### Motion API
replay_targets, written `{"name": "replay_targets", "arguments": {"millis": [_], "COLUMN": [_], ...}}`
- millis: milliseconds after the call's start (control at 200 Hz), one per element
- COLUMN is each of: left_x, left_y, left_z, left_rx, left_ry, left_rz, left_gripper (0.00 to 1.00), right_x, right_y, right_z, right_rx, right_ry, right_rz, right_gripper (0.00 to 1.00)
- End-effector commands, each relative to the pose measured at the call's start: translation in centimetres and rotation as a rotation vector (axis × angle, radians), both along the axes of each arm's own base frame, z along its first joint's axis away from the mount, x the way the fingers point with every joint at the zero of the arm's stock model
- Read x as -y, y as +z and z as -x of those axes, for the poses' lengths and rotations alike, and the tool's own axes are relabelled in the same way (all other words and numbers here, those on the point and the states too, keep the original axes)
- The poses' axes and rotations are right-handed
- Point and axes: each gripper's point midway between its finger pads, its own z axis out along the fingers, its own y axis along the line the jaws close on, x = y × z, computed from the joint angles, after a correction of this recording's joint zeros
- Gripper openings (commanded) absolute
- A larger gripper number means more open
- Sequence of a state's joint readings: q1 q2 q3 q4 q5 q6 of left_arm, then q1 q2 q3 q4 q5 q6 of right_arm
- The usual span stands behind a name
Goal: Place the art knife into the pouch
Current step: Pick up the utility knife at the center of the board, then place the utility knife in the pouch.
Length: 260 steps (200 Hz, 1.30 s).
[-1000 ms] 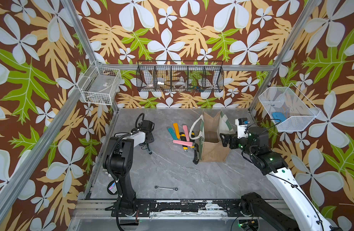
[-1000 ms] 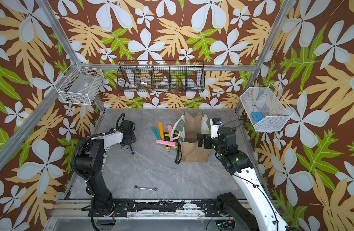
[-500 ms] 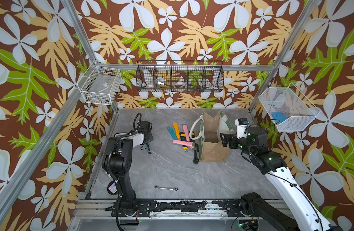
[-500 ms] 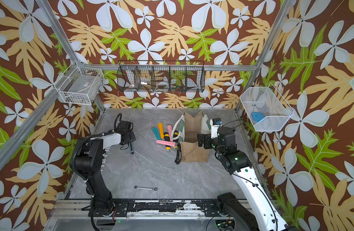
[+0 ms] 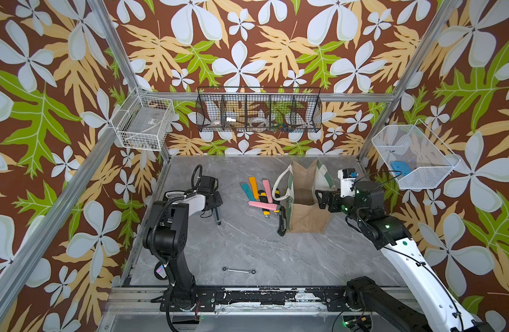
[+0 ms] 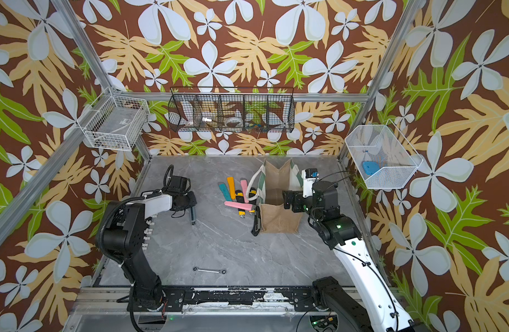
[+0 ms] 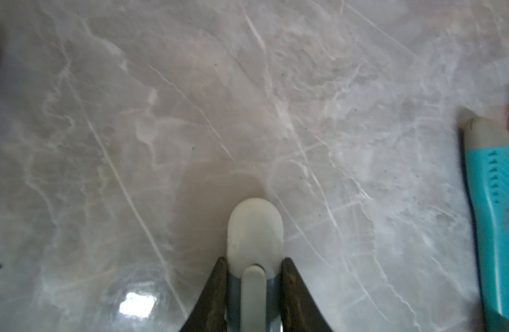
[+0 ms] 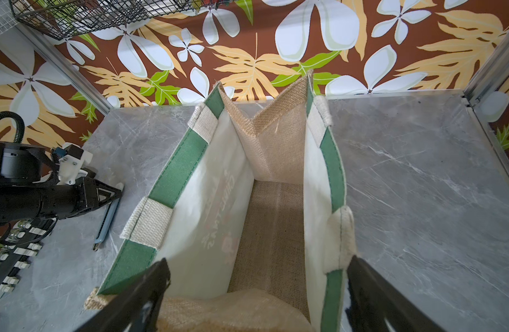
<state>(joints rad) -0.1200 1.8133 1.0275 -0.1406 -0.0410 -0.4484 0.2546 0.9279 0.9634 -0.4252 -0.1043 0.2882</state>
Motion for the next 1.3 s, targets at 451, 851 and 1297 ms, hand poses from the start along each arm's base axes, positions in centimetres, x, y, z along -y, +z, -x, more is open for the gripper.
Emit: {"name": "replay_targets", "arguments": {"millis": [451,851,1297], "left_x": [11.3,26.9,39.7], "left_y": [16.5,32.1,32.5], "left_z": [-0.8,2.2,1.4], "left_rx": [0.306,0.562,0.567], "left_ry": [-0.215,-0.550,-0.764], "left_rz": [0.146,0.297,0.423], "left_gripper": [0.15,0.12,0.11], "right_x": [-0.1,0.3,1.4], "right_y": [1.1,1.0,0.8], "right_z": [-0.6,-0.2,1.2], "right_rx": [0.026,0.028,0.036], "right_ry": [-0.022,-0.048,-0.082], "right_rz": [-0.050,-0.057,-0.033], "right_gripper": [0.95,0.95,0.95]}}
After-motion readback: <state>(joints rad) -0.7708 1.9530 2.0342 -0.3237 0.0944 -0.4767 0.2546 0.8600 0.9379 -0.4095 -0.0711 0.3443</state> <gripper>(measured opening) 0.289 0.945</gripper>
